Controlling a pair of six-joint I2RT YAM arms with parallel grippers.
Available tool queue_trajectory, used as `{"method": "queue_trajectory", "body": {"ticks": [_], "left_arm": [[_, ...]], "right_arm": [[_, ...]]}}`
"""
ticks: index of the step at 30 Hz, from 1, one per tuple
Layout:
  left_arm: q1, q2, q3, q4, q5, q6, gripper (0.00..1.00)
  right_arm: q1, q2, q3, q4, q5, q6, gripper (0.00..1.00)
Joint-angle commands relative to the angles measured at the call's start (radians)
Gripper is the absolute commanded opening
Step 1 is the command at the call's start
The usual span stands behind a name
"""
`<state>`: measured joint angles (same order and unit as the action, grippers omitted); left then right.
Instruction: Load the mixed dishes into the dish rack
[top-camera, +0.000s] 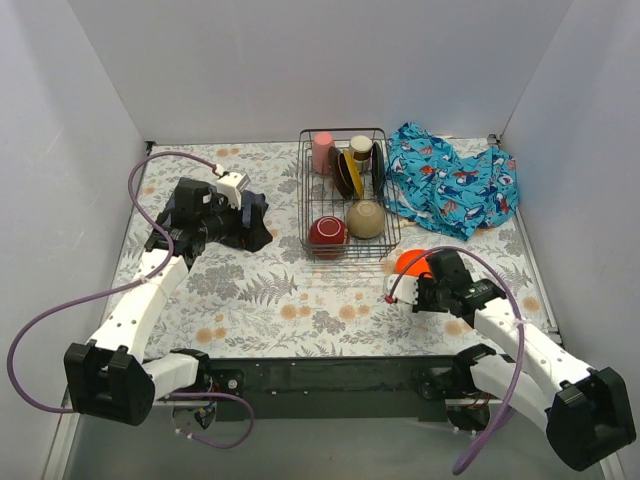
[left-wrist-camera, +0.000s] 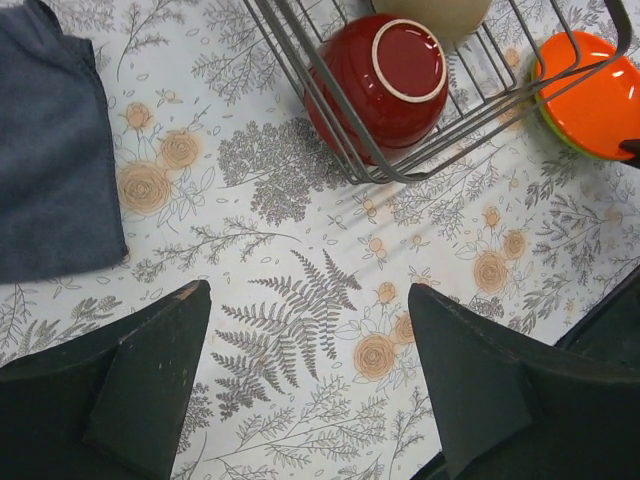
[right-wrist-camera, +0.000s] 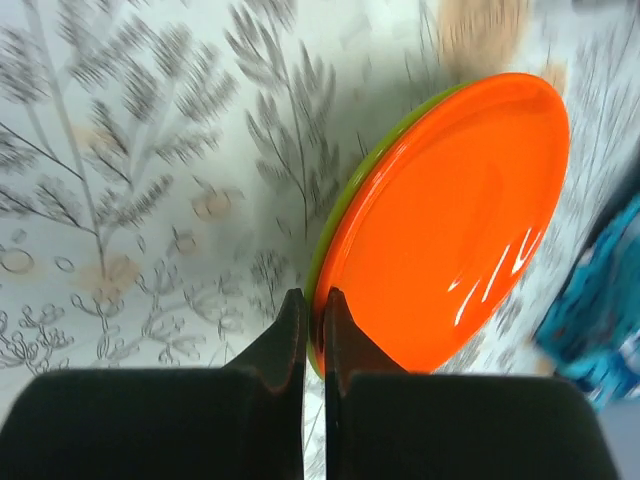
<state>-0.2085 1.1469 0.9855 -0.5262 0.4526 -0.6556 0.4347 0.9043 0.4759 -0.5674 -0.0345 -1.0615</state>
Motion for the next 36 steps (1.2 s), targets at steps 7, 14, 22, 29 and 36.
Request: {"method": "queue_trajectory", "body": {"ticks": [7,14,22,29,36], "left_arm": [[0.049,0.039,-0.001,-0.078,0.08,0.025,0.79],[0.049,0.04,-0.079,-0.028,0.123,-0.022,0.79],[0.031,0.045,-0.234,0.069,0.305,-0.067,0.7],[-0.115,0.141,-0.231,0.127,0.356,-0.038,0.68],[-0.238,0.241,-0.229,0.216,0.215,-0.104,0.59]], "right_arm": [[0.453,0.143,-0.028,0.08,-0.232,-0.255,0.01],[0.668,0.208,-0.039,0.141,-0.248,-0.328,0.01],[0.664,0.197,0.01,0.198,-0.154,-0.189,0.6],[0.604,-0.057,0.144,-0.075,-0.239,-0.01,0.7],[0.42,-0.114,0.151,0.174,0.015,0.504,0.7]]}}
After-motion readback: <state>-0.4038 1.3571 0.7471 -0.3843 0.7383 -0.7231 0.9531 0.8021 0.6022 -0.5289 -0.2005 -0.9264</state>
